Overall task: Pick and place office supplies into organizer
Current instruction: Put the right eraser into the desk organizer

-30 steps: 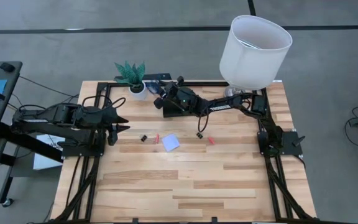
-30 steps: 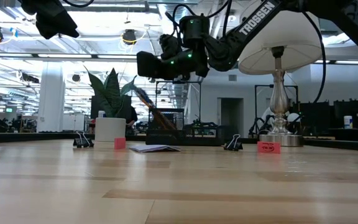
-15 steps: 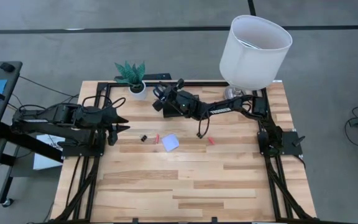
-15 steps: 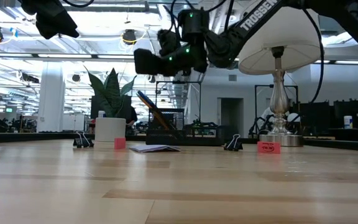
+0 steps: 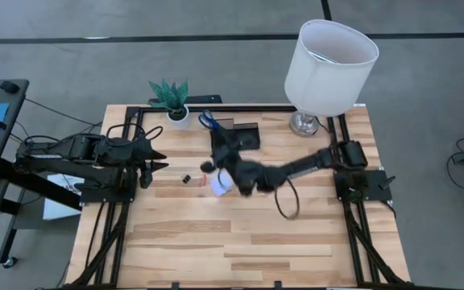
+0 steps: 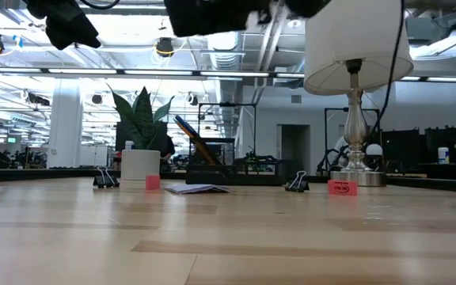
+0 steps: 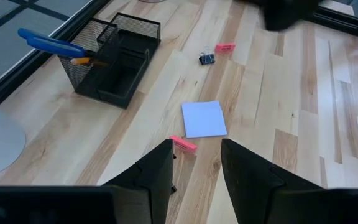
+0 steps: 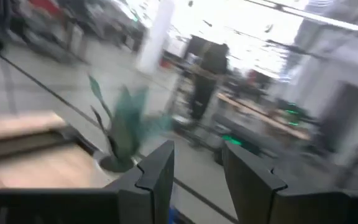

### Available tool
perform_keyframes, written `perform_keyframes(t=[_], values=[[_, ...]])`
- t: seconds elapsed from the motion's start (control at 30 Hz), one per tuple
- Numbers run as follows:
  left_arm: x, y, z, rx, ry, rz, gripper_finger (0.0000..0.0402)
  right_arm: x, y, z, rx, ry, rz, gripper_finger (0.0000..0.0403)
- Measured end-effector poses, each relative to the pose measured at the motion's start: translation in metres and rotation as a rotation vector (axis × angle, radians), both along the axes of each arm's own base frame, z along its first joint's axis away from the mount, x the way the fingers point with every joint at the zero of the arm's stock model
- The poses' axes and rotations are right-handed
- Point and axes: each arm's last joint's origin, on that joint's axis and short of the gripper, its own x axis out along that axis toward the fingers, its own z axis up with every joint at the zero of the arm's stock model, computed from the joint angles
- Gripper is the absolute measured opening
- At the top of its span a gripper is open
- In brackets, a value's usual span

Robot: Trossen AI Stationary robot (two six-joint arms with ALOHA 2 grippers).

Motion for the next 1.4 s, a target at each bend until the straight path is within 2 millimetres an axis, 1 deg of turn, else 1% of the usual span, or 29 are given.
perform_keyframes(t=[0.13,0.2,0.27,0.4,0.57,0.73,0.83,0.97,1.07,1.1,1.17,1.23,1.3,1.33,1.4], values=[[0.000,0.000,0.000,0.000,0.000,0.000,0.0126,-0.016,0.050,-0.001,0.000,0.097,-0.143,0.0131],[0.000,0.000,0.000,0.000,0.000,0.000,0.0126,-0.024,0.072,-0.003,0.010,0.117,-0.182,0.0132],[0.000,0.000,0.000,0.000,0.000,0.000,0.0126,-0.032,0.093,-0.008,0.015,0.105,-0.135,0.0133],[0.000,0.000,0.000,0.000,0.000,0.000,0.0126,-0.050,0.131,-0.016,0.064,0.011,-0.038,0.0131],[0.000,0.000,0.000,0.000,0.000,0.000,0.0126,-0.076,0.174,-0.025,0.075,-0.003,0.078,0.0118],[0.000,0.000,0.000,0.000,0.000,0.000,0.0126,-0.105,0.211,-0.033,0.044,0.043,0.187,0.0113],[0.000,0.000,0.000,0.000,0.000,0.000,0.0126,-0.120,0.225,-0.040,0.019,0.075,0.237,0.0113],[0.000,0.000,0.000,0.000,0.000,0.000,0.0126,-0.136,0.235,-0.054,-0.060,0.171,0.276,0.0113],[0.000,0.000,0.000,0.000,0.000,0.000,0.0126,-0.142,0.228,-0.063,-0.145,0.274,0.279,0.0113],[0.000,0.000,0.000,0.000,0.000,0.000,0.0126,-0.144,0.223,-0.059,-0.155,0.286,0.283,0.0113],[0.000,0.000,0.000,0.000,0.000,0.000,0.0126,-0.146,0.210,-0.042,-0.115,0.221,0.359,0.0113],[0.000,0.000,0.000,0.000,0.000,0.000,0.0126,-0.149,0.197,-0.024,-0.080,0.151,0.492,0.0113],[0.000,0.000,0.000,0.000,0.000,0.000,0.0126,-0.152,0.186,-0.013,-0.068,0.124,0.626,0.0113],[0.000,0.000,0.000,0.000,0.000,0.000,0.0126,-0.155,0.181,-0.009,-0.065,0.137,0.676,0.0113],[0.000,0.000,0.000,0.000,0.000,0.000,0.0126,-0.165,0.170,-0.003,-0.041,0.199,0.720,0.0113]])
